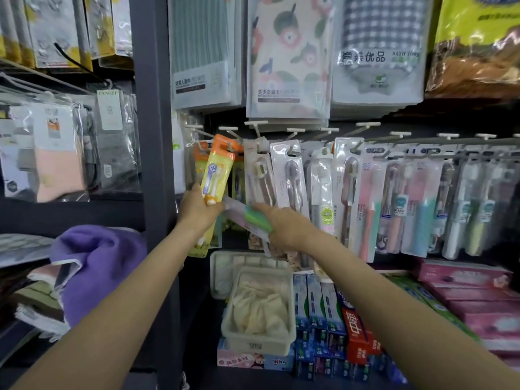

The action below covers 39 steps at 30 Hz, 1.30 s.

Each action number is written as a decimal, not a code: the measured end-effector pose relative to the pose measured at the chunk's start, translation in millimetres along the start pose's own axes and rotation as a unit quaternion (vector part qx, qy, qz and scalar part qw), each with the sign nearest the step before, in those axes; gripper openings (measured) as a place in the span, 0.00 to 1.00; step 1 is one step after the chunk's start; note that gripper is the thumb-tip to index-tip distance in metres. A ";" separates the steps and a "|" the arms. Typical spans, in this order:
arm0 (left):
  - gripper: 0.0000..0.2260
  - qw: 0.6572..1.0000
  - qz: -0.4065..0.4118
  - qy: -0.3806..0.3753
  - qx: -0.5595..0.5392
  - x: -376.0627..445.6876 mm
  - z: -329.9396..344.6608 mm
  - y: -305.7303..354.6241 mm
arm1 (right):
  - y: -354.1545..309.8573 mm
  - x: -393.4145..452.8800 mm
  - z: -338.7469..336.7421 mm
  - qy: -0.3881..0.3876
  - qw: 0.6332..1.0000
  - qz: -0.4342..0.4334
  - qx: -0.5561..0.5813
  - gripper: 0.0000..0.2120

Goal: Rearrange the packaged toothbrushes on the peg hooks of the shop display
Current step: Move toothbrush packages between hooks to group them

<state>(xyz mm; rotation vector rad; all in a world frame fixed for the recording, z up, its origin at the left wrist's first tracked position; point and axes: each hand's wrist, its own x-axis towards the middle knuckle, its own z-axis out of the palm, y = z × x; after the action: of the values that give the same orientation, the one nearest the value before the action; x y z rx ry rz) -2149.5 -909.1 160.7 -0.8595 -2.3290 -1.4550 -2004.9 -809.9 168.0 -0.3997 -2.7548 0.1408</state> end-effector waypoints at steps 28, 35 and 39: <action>0.26 0.993 0.009 0.118 0.007 -46.3 32.8 4.8 | 89.4 -97.6 -49.3 0.210 0.974 0.017 0.081 0.11; 0.19 0.965 0.227 0.124 0.045 -69.1 24.4 40.6 | 119.2 -110.5 4.5 0.308 0.936 0.091 0.147 0.21; 0.20 0.960 0.267 0.073 0.037 -77.9 34.8 57.4 | 128.9 -111.1 19.3 0.309 0.927 0.142 0.160 0.11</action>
<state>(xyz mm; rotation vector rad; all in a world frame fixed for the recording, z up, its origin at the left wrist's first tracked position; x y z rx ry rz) -2050.1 -886.6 146.7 -1.1972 -1.8315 -1.1460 -1878.9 -720.1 94.6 -0.6265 -1.9995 0.4463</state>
